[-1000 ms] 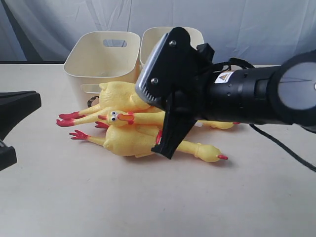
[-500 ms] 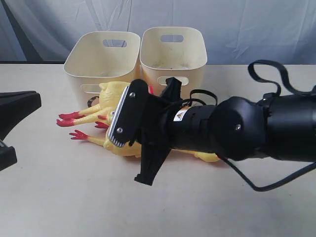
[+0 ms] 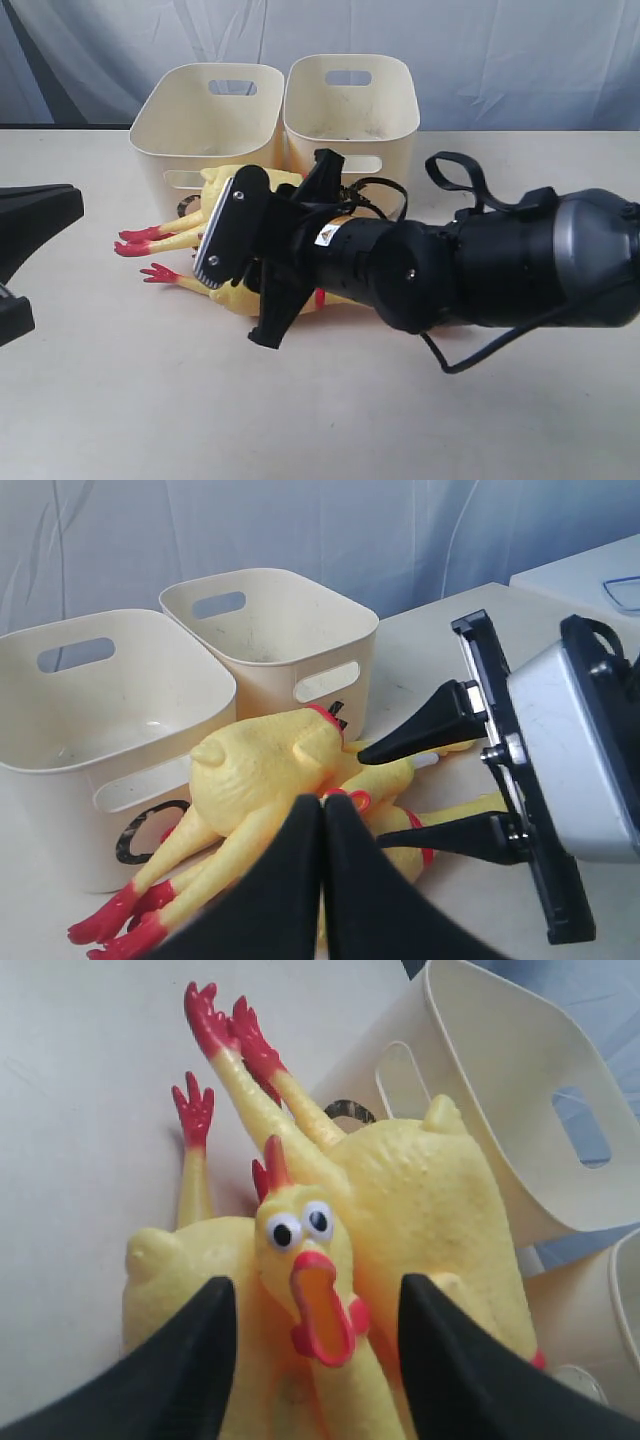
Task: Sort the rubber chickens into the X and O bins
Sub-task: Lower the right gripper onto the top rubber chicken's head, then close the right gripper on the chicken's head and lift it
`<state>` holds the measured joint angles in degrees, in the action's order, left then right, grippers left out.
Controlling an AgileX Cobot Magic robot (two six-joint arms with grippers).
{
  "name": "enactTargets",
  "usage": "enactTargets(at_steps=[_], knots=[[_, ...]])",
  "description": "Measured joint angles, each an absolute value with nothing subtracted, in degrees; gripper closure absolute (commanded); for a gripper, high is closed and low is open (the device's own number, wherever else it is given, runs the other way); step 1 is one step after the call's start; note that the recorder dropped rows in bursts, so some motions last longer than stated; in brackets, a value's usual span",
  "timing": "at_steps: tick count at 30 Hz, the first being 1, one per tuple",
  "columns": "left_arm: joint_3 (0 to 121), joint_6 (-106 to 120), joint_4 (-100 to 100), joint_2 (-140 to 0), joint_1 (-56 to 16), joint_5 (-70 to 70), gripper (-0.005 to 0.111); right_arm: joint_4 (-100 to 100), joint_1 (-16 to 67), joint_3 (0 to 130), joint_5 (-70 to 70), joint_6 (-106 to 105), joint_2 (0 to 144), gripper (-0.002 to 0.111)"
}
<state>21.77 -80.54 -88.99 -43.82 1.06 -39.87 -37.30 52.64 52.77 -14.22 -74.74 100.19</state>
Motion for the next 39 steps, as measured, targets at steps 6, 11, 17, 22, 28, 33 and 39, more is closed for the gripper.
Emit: enactTargets(at_steps=[6, 11, 17, 22, 28, 33, 39], knots=[[21.77, -80.62, -88.99, -43.82, 1.06, -39.77, 0.106, -36.88, 52.64, 55.50, -14.22, -74.74, 102.46, 0.062], [21.77, -80.62, -88.99, -43.82, 1.06, -39.15, 0.106, -36.38, 52.64, 56.14, -14.31, -74.79, 104.24, 0.062], [21.77, -80.62, -89.54, -43.82, 1.06, -38.55, 0.106, -36.17, 52.64, 56.14, -14.70, -74.79, 105.97, 0.062], [21.77, -80.72, -89.81, -43.82, 1.06, -38.55, 0.106, -34.88, 52.64, 56.14, -15.83, -74.79, 106.53, 0.062], [21.77, -80.72, -89.91, -43.82, 1.06, -38.55, 0.106, -34.45, 52.76, 56.14, -18.76, -74.79, 107.47, 0.062], [21.77, -80.72, -89.91, -43.82, 1.06, -38.41, 0.106, -34.34, 52.76, 56.14, -19.56, -74.79, 108.56, 0.063], [21.77, -80.72, -89.91, -43.82, 1.06, -38.31, 0.106, -33.53, 52.76, 56.14, -20.32, -74.79, 109.50, 0.085]])
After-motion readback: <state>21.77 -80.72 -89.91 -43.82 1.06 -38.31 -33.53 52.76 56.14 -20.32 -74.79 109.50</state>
